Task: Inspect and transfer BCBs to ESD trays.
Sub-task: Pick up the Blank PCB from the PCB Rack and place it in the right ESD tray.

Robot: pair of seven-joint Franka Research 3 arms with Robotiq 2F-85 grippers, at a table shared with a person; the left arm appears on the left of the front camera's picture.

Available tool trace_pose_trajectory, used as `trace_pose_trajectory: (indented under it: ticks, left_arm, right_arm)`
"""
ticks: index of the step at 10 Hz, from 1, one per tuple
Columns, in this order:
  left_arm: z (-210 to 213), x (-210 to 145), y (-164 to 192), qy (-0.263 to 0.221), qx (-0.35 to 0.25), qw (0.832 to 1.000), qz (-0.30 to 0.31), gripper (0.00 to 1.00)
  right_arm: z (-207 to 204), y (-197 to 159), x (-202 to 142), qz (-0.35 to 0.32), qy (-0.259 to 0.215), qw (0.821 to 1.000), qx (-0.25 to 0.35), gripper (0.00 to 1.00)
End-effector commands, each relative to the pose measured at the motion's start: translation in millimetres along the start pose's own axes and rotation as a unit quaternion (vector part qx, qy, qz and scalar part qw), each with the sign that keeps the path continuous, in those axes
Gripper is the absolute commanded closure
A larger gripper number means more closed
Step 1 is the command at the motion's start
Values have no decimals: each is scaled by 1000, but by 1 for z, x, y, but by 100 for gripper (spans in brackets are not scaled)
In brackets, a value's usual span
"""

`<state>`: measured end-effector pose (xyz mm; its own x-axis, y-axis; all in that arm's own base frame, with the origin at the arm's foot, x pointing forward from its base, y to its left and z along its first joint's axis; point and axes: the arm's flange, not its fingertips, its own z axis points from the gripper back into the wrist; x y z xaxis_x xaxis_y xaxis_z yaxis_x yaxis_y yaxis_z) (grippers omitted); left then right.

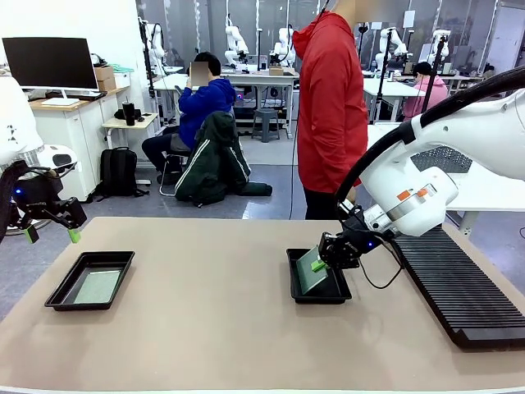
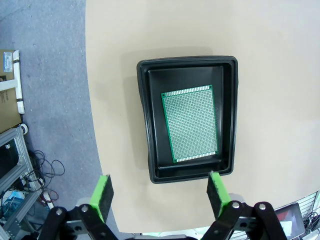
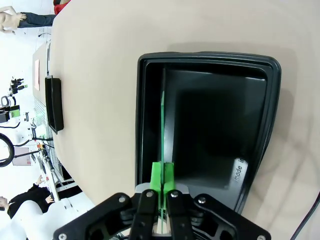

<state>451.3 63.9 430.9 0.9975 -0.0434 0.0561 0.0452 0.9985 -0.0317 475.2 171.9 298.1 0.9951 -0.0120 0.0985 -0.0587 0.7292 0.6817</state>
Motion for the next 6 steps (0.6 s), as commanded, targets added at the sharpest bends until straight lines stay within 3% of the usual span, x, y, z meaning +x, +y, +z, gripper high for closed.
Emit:
trace_pose_trajectory:
  ticks: [1, 2, 5, 6]
  left_arm:
    - [-1, 0, 1, -6, 2, 1000, 1, 0]
    - [-1, 0, 1, -6, 2, 1000, 1, 0]
    - [-1, 0, 1, -6, 2, 1000, 1, 0]
    - [-1, 0, 1, -6, 2, 1000, 1, 0]
  right_arm:
    - [0, 5, 0, -5, 0, 1000, -20, 85]
    - [1, 9, 0, -13, 8, 999, -36, 80]
    - [6, 24, -2, -30, 21, 995, -94, 47]
    - [12, 33, -2, -34, 23, 991, -124, 42]
